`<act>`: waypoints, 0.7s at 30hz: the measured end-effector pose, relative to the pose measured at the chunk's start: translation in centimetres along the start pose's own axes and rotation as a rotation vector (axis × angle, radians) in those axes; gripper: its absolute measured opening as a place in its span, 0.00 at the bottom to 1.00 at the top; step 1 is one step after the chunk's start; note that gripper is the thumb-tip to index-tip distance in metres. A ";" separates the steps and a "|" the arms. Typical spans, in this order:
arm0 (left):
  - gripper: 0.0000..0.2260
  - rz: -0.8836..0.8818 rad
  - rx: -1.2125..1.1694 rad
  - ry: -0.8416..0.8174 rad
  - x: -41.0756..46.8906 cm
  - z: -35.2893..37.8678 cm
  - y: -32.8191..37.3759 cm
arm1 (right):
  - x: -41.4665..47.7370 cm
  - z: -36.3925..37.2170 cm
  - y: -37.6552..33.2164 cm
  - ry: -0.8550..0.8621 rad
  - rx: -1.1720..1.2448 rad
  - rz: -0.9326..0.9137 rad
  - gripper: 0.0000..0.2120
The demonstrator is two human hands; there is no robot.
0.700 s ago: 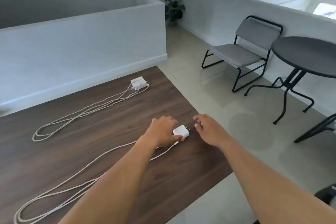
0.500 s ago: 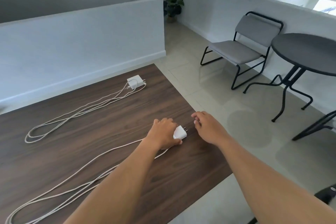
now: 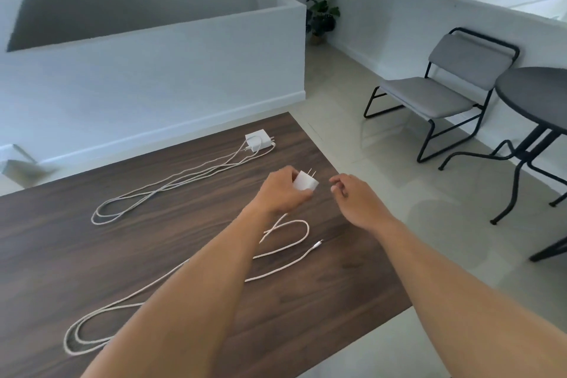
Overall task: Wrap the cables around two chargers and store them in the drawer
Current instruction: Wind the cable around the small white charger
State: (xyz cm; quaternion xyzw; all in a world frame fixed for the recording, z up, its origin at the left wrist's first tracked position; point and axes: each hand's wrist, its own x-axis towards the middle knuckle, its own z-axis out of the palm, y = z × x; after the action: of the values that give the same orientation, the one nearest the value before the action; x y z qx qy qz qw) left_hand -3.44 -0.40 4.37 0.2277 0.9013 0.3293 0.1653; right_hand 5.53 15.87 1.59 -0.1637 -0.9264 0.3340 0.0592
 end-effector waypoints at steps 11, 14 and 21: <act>0.18 -0.032 -0.616 0.138 -2.7 -13.1 -2.6 | 1.0 2.5 -13.6 -0.337 0.548 0.086 0.12; 0.17 -0.035 -0.727 0.192 -4.5 -16.6 -3.3 | 0.6 3.9 -17.8 -0.437 0.628 0.026 0.10; 0.17 0.012 -0.687 0.314 -8.8 -23.6 -5.9 | -0.5 6.4 -23.9 -0.546 0.544 -0.103 0.09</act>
State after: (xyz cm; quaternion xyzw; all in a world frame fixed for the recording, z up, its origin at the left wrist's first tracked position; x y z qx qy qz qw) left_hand -8.33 -21.19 18.92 0.1108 0.7513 0.6443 0.0902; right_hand -1.74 -5.44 11.88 -0.0004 -0.7926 0.5954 -0.1316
